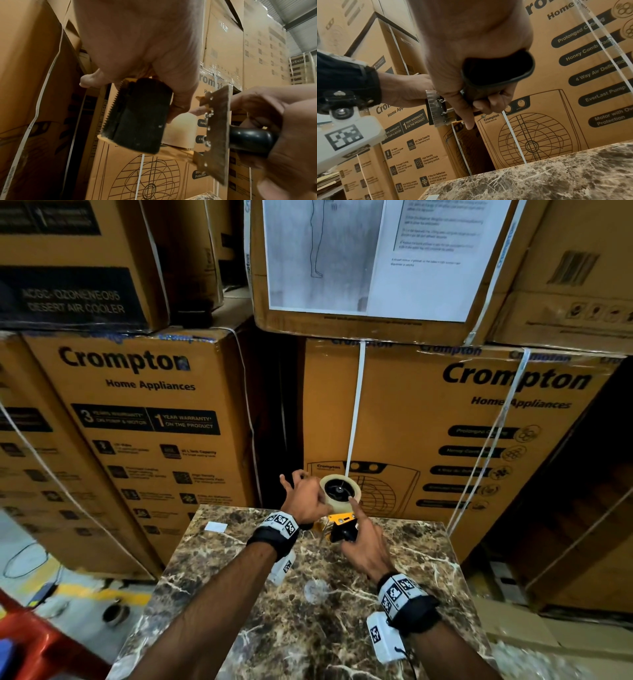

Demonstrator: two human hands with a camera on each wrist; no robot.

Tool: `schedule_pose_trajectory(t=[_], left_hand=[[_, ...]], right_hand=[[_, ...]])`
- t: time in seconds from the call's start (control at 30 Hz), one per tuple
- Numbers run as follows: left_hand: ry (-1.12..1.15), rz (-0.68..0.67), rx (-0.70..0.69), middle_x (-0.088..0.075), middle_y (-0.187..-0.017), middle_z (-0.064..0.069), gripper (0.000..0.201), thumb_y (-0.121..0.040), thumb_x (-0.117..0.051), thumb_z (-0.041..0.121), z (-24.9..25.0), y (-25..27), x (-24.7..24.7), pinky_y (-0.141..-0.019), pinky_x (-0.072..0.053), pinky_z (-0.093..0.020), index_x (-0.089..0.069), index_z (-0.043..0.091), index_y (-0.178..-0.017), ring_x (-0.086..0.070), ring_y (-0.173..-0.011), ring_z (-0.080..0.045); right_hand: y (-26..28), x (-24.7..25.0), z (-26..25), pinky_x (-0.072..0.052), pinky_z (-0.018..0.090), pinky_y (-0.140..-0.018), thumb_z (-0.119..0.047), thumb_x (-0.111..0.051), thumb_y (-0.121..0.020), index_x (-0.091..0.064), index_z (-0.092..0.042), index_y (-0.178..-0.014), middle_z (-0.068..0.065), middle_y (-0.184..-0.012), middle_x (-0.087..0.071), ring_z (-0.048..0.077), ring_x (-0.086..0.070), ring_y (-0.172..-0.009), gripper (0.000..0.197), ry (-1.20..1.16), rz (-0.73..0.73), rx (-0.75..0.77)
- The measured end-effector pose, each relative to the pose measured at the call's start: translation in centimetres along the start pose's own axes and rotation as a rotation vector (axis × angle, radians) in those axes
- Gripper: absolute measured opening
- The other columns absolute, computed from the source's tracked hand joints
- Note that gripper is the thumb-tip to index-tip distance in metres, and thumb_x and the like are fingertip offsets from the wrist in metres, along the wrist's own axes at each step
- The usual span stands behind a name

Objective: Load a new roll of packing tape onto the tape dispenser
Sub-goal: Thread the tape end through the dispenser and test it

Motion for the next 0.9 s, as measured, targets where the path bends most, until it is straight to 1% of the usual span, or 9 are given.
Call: schedule_pose_trajectory(t=[0.13, 0.23, 0.3, 0.43, 0.5, 0.57, 0.7, 0.77, 0.9], left_hand=[[-0.156, -0.008, 0.035, -0.061, -0.113, -0.003, 0.018, -0.067, -0.065, 0.037, 0.2, 0.4, 0.3, -0.107, 0.009, -0.080, -0.062, 0.019, -0.068, -0.022, -0.139, -0.041], [-0.398, -0.060, 0.049, -0.057, -0.124, -0.008, 0.037, -0.072, -0.063, 0.043, 0.9, 0.8, 0.5, -0.103, 0.009, -0.084, -0.063, 0.013, -0.094, -0.018, -0.143, -0.046], [-0.457, -0.065, 0.057, -0.057, -0.127, -0.007, 0.042, -0.072, -0.065, 0.044, 1.0, 0.8, 0.6, -0.102, 0.008, -0.085, -0.060, 0.014, -0.101, -0.017, -0.144, -0.047], [-0.297, -0.087, 0.122, -0.061, -0.124, -0.010, 0.050, -0.074, -0.068, 0.057, 0.4, 0.7, 0.0, -0.103, 0.009, -0.085, -0.051, 0.015, -0.094, -0.015, -0.145, -0.048], [-0.271, -0.087, 0.158, -0.063, -0.123, -0.011, 0.054, -0.074, -0.072, 0.061, 0.3, 0.6, -0.2, -0.103, 0.009, -0.084, -0.052, 0.015, -0.093, -0.015, -0.145, -0.048], [-0.260, -0.079, 0.158, -0.063, -0.126, -0.012, 0.047, -0.076, -0.076, 0.055, 0.4, 0.4, -0.2, -0.104, 0.009, -0.084, -0.060, 0.014, -0.093, -0.014, -0.146, -0.047], [-0.172, -0.096, 0.126, -0.060, -0.132, -0.014, 0.026, -0.080, -0.078, 0.037, 0.2, 0.1, -0.4, -0.106, 0.011, -0.081, -0.077, 0.015, -0.095, -0.012, -0.146, -0.044], [-0.143, -0.103, 0.122, -0.060, -0.131, -0.014, 0.022, -0.080, -0.078, 0.034, 0.1, 0.0, -0.5, -0.106, 0.010, -0.081, -0.079, 0.016, -0.093, -0.012, -0.146, -0.043], [-0.095, -0.084, 0.075, -0.060, -0.131, -0.008, 0.018, -0.077, -0.077, 0.032, 0.0, -0.4, -0.8, -0.106, 0.009, -0.082, -0.079, 0.016, -0.085, -0.015, -0.144, -0.040]], right_hand=[[0.1, -0.1, 0.1, -0.059, 0.040, -0.066, -0.030, -0.071, -0.079, -0.010, -0.054, -0.156, 0.001, -0.091, -0.064, 0.020, -0.065, -0.078, 0.101, 0.002, 0.017, -0.016], [-0.1, -0.9, 0.7, -0.060, 0.045, -0.074, -0.043, -0.068, -0.077, -0.005, -0.064, -0.151, 0.001, -0.095, -0.064, 0.023, -0.065, -0.084, 0.100, 0.037, 0.004, -0.029], [-0.1, -1.2, 0.9, -0.059, 0.046, -0.078, -0.046, -0.065, -0.076, -0.002, -0.068, -0.149, 0.002, -0.098, -0.062, 0.026, -0.063, -0.091, 0.099, 0.033, 0.004, -0.030], [-0.3, -1.3, 1.0, -0.060, 0.047, -0.078, -0.045, -0.067, -0.076, 0.002, -0.074, -0.144, 0.001, -0.098, -0.063, 0.024, -0.064, -0.087, 0.102, 0.026, 0.005, -0.009], [-0.1, -0.9, 0.8, -0.061, 0.041, -0.073, -0.041, -0.073, -0.078, -0.007, -0.061, -0.153, -0.001, -0.093, -0.066, 0.018, -0.067, -0.082, 0.102, 0.010, 0.015, 0.010], [0.0, -0.5, 0.6, -0.058, 0.036, -0.069, -0.036, -0.075, -0.081, -0.012, -0.052, -0.157, -0.002, -0.091, -0.066, 0.016, -0.065, -0.079, 0.100, -0.001, 0.020, 0.014], [0.1, -0.2, 0.5, -0.057, 0.039, -0.074, -0.034, -0.072, -0.082, -0.006, -0.057, -0.156, 0.001, -0.096, -0.060, 0.018, -0.060, -0.082, 0.101, 0.010, 0.004, -0.004], [0.1, -0.1, 0.4, -0.051, 0.036, -0.070, -0.027, -0.070, -0.086, -0.008, -0.050, -0.159, 0.000, -0.094, -0.056, 0.017, -0.056, -0.081, 0.099, 0.015, -0.007, -0.009], [0.0, -0.2, 0.7, -0.059, 0.043, -0.070, -0.035, -0.067, -0.079, -0.006, -0.057, -0.155, 0.004, -0.095, -0.062, 0.021, -0.064, -0.078, 0.100, 0.016, -0.007, -0.030]])
Point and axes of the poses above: each hand's wrist, its own y-axis away from the middle knuckle, its own x-axis out of the back of the hand, z = x × y, the point moved 7 cm from there along -y, towards the middle knuckle
